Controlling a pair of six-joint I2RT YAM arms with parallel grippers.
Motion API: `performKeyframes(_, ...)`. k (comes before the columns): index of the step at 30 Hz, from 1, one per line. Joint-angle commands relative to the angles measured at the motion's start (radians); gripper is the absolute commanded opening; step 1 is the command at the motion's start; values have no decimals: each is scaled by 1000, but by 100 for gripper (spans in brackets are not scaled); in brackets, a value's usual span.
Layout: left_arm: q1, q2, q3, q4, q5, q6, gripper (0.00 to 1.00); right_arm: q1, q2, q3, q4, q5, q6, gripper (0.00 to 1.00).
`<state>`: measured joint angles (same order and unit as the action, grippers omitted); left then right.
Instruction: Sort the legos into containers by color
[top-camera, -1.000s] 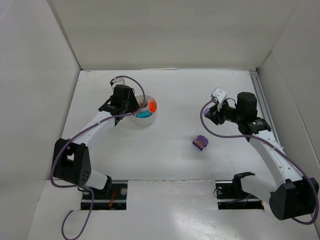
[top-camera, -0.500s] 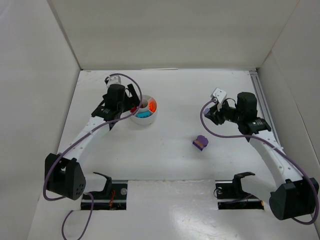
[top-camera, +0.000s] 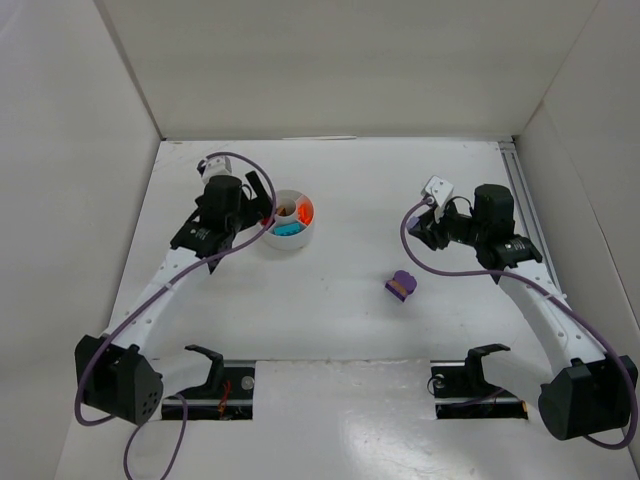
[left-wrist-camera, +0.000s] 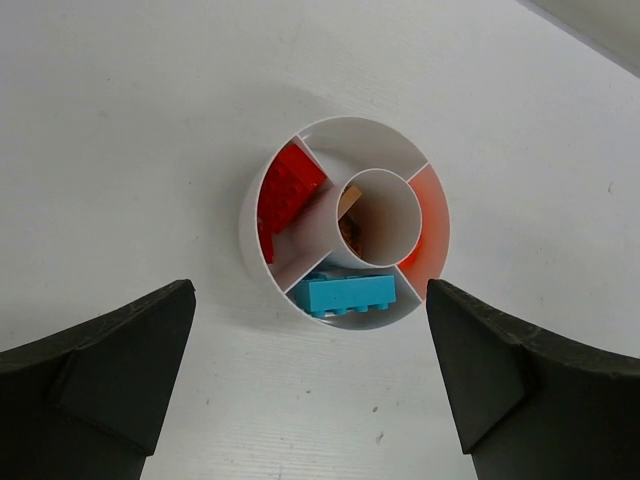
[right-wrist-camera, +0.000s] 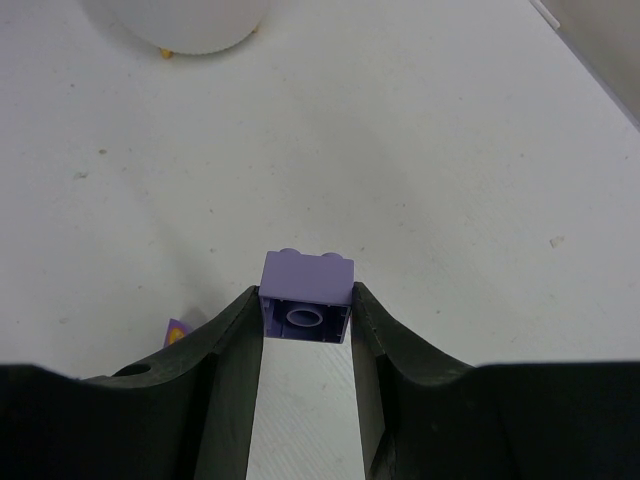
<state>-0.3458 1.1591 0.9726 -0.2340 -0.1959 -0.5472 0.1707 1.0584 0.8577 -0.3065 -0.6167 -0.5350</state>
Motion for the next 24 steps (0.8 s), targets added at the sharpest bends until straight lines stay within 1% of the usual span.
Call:
performKeyframes(1,-4,-38,-11,-24,-36,-43,100,-5,-23,38,29,-31,-10,23)
performKeyframes(6,-13,-59,-41,-24,-25,-68,100,76,2,58,49,21,-10,23)
performKeyframes(9,-13,-68,-51,-48,-36,-83,100,119,51,81,70,31,0,23)
performKeyframes(13,-24,-79,-60,-77,-56,-106,100,182,127,153,93,55,0,23)
performKeyframes(15,-33,-104,-69,-77,-56,-119,100,231,184,199,105,64,0,23)
performKeyframes(17,-33,-117,-81,-77,-45,-119,100,248,228,234,115,74,0,23)
performKeyframes(20,-33,-142,-103,-77,-68,-144,100,279,327,322,124,74,0,23)
performKeyframes(21,-33,-142,-103,-86,-68,-145,100,305,377,375,124,74,0,23)
performKeyframes(24,-33,-151,-112,-87,-80,-171,100,357,463,463,124,84,0,23)
